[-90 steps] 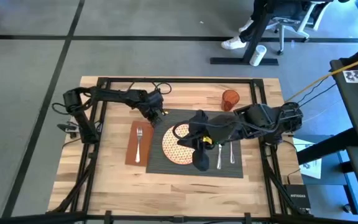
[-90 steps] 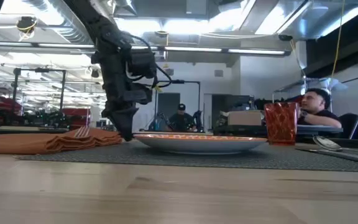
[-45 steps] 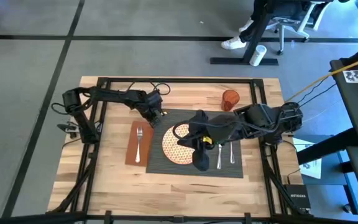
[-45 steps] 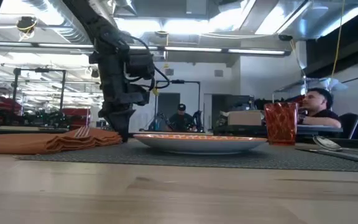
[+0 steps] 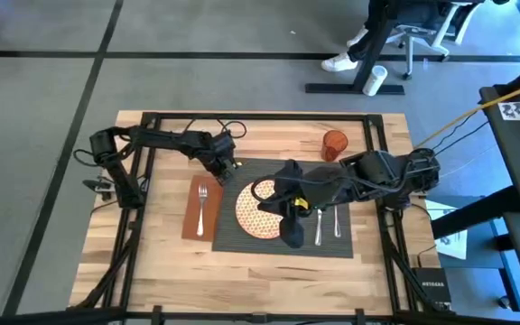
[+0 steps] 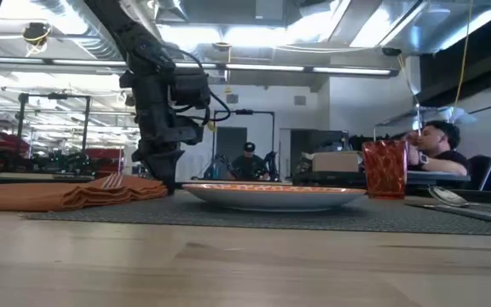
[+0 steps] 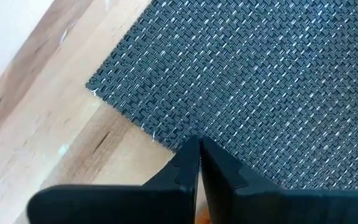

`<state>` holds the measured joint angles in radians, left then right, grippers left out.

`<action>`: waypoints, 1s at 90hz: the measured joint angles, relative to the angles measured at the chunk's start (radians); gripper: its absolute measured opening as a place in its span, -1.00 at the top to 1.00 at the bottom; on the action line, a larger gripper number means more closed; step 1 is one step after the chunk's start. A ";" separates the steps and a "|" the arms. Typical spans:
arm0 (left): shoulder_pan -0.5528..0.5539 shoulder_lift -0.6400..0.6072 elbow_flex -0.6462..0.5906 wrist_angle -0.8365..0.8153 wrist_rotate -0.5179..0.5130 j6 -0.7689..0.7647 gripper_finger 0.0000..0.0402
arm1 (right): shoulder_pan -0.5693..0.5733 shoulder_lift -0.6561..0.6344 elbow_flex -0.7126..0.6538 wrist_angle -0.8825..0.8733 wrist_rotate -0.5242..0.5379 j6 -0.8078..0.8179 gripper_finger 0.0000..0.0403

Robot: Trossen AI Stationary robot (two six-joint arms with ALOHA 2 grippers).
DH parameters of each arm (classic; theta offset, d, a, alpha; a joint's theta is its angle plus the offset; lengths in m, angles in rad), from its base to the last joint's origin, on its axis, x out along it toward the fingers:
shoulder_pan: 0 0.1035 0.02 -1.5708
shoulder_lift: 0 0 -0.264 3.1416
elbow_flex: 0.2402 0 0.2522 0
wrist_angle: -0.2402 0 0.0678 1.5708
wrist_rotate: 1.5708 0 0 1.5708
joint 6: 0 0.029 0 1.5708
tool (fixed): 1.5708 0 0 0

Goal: Set table place
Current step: Adjust the orange table napkin

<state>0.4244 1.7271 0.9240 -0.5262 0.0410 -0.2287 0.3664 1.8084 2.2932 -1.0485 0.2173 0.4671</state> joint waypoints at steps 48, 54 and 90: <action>-0.001 -0.014 -0.003 -0.020 -0.018 -0.031 1.00 | 0.000 0.000 0.000 0.000 -0.015 0.000 1.00; -0.003 -0.014 -0.003 -0.020 -0.018 -0.032 1.00 | 0.000 0.000 0.000 0.000 -0.018 0.000 1.00; -0.006 -0.111 -0.007 -0.027 -0.022 -0.027 1.00 | 0.000 -0.006 0.000 0.001 -0.017 -0.006 1.00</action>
<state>0.4179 1.6157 0.9169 -0.5535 0.0189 -0.2556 0.3664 1.8025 2.2932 -1.0479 0.2001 0.4611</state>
